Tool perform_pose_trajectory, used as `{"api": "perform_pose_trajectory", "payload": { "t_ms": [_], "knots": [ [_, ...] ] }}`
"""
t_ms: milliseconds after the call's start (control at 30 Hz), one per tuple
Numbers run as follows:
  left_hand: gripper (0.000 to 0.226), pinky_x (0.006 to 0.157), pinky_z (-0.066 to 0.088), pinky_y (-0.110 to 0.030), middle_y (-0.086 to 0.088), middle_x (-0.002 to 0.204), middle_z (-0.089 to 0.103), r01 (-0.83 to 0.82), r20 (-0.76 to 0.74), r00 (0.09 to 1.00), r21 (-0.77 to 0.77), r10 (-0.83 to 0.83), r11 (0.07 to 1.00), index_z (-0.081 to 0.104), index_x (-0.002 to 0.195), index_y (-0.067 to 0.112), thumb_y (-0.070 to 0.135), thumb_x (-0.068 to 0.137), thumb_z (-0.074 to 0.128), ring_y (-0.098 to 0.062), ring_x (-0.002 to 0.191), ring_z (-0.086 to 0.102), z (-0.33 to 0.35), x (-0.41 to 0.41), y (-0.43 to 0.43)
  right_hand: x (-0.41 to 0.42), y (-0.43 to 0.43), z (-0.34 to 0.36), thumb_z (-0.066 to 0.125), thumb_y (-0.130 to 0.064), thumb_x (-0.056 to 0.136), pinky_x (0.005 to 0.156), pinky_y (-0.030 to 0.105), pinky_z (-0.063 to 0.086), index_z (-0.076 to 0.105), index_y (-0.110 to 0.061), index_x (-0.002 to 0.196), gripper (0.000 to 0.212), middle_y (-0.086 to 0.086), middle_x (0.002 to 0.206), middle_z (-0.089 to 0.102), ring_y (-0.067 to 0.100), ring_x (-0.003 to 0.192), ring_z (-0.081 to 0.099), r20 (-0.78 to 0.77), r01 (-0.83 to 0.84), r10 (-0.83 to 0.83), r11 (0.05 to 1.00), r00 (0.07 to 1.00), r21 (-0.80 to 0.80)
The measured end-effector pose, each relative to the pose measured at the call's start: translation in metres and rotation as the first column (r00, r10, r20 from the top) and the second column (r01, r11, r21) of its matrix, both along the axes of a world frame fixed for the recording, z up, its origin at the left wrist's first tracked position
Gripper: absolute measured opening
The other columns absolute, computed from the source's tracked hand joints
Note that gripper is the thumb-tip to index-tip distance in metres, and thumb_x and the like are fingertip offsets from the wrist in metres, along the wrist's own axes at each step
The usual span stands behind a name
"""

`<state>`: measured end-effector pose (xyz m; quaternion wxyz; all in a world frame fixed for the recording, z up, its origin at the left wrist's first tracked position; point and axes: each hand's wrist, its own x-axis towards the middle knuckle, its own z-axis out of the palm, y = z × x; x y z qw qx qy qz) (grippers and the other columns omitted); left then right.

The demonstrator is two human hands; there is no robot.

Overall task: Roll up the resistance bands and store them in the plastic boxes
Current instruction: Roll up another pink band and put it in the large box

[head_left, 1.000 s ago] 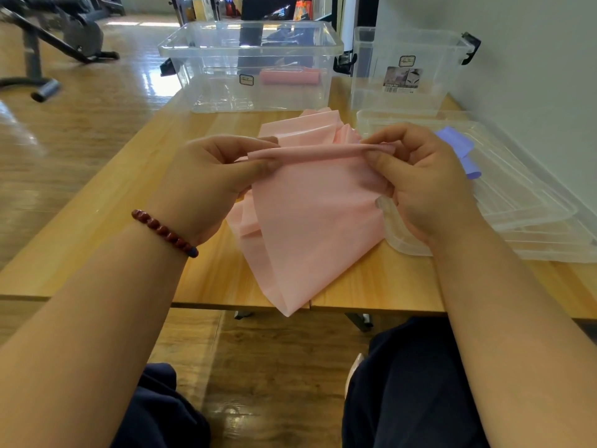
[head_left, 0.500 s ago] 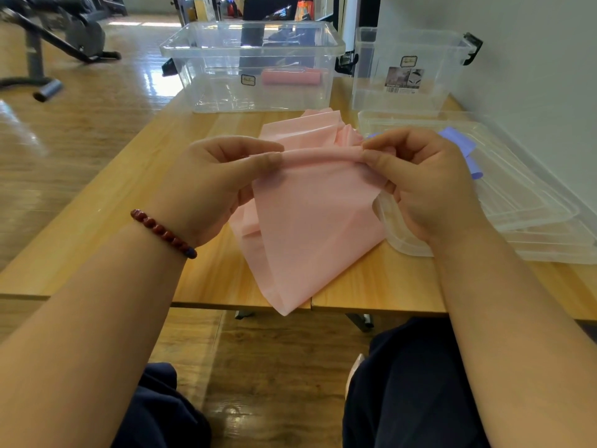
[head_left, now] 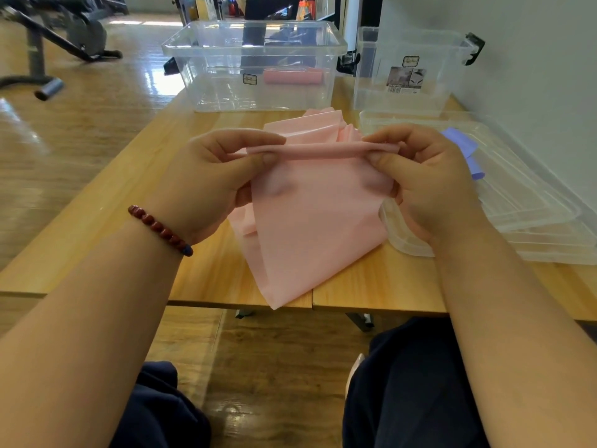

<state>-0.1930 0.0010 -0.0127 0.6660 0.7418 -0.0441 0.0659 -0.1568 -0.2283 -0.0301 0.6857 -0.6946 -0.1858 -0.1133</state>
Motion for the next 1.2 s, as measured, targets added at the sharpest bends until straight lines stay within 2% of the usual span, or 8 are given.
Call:
{"api": "perform_pose_trajectory", "payload": {
  "t_ms": [200,267,400,500,633,833,1033,1200],
  "knots": [
    [0.027,0.075,0.055,-0.02,-0.004,0.104,0.072,0.066,-0.022,0.997,-0.066,-0.068,0.996,0.072,0.098,0.018,-0.002,0.092,0.055,-0.015,0.095,0.07,0.0013,-0.001,0.0019,0.0009,-0.0009,0.0006,0.059,0.0,0.079,0.079,0.023,0.052,0.079,-0.027,0.076,0.034,-0.004,0.088,0.073,0.012,0.094,0.067,-0.072,-0.01,0.016,0.996,0.997,0.091],
    [0.021,0.075,0.055,-0.021,-0.004,0.105,0.072,0.087,-0.025,0.996,-0.084,-0.09,0.993,0.071,0.1,0.017,0.004,0.087,0.061,-0.015,0.096,0.07,0.0015,-0.0013,0.0023,-0.0008,-0.0006,0.0025,0.06,0.001,0.082,0.079,0.024,0.054,0.078,-0.023,0.077,0.031,-0.003,0.086,0.073,0.012,0.092,0.067,-0.084,-0.031,0.042,0.99,0.996,0.136],
    [0.023,0.077,0.056,-0.025,-0.001,0.1,0.073,0.025,0.008,1.0,-0.049,-0.025,0.998,0.075,0.093,0.022,0.027,0.071,0.068,-0.018,0.098,0.069,-0.002,0.0006,0.0015,-0.0046,0.0036,0.0027,0.072,-0.005,0.084,0.075,0.018,0.052,0.072,-0.021,0.084,0.016,-0.013,0.079,0.071,0.002,0.081,0.067,-0.008,0.064,-0.064,0.998,0.998,0.012],
    [0.03,0.082,0.057,-0.029,-0.003,0.101,0.073,0.016,0.019,1.0,-0.049,-0.015,0.999,0.073,0.099,0.025,0.024,0.069,0.071,-0.021,0.1,0.069,-0.0036,0.0025,0.0006,-0.0039,0.0019,0.0023,0.072,-0.002,0.084,0.072,0.015,0.052,0.069,-0.023,0.095,0.024,-0.013,0.089,0.07,-0.001,0.081,0.067,-0.02,0.04,-0.039,0.999,0.999,0.018],
    [0.023,0.09,0.056,-0.035,-0.004,0.106,0.073,-0.003,0.017,1.0,0.002,0.003,1.0,0.073,0.102,0.024,0.011,0.083,0.069,-0.022,0.106,0.067,-0.0035,0.0029,0.0015,-0.0039,0.001,0.0028,0.069,0.003,0.084,0.078,0.012,0.05,0.07,-0.015,0.087,0.019,-0.008,0.101,0.067,-0.004,0.091,0.066,0.009,0.028,-0.028,0.999,1.0,-0.046],
    [0.019,0.076,0.057,-0.025,-0.003,0.1,0.073,0.029,-0.024,0.999,-0.06,-0.03,0.998,0.072,0.1,0.019,0.008,0.09,0.061,-0.017,0.097,0.07,0.0005,0.0008,-0.001,0.0006,-0.0003,-0.0025,0.067,0.001,0.087,0.083,0.025,0.054,0.071,-0.022,0.084,0.024,-0.005,0.09,0.071,0.011,0.094,0.066,0.013,-0.007,0.007,1.0,1.0,0.02],
    [0.028,0.066,0.055,-0.018,0.001,0.087,0.075,0.076,-0.045,0.995,-0.145,-0.084,0.986,0.072,0.098,0.018,-0.003,0.092,0.054,-0.01,0.081,0.07,0.0037,0.0006,-0.0008,-0.0017,0.0035,-0.0023,0.062,0.006,0.088,0.073,0.017,0.05,0.07,-0.024,0.083,0.031,-0.016,0.079,0.068,0.002,0.081,0.062,0.036,-0.008,0.007,0.999,0.999,0.037],
    [0.026,0.07,0.056,-0.022,-0.004,0.101,0.073,0.092,-0.071,0.992,-0.148,-0.103,0.985,0.071,0.103,0.012,0.009,0.077,0.067,-0.016,0.091,0.071,0.004,0.0012,0.0006,0.0011,-0.0001,-0.0034,0.061,0.006,0.086,0.091,0.024,0.051,0.075,-0.025,0.079,0.036,-0.009,0.091,0.074,0.012,0.103,0.067,0.061,0.003,-0.004,1.0,0.998,0.015]
  ]
}}
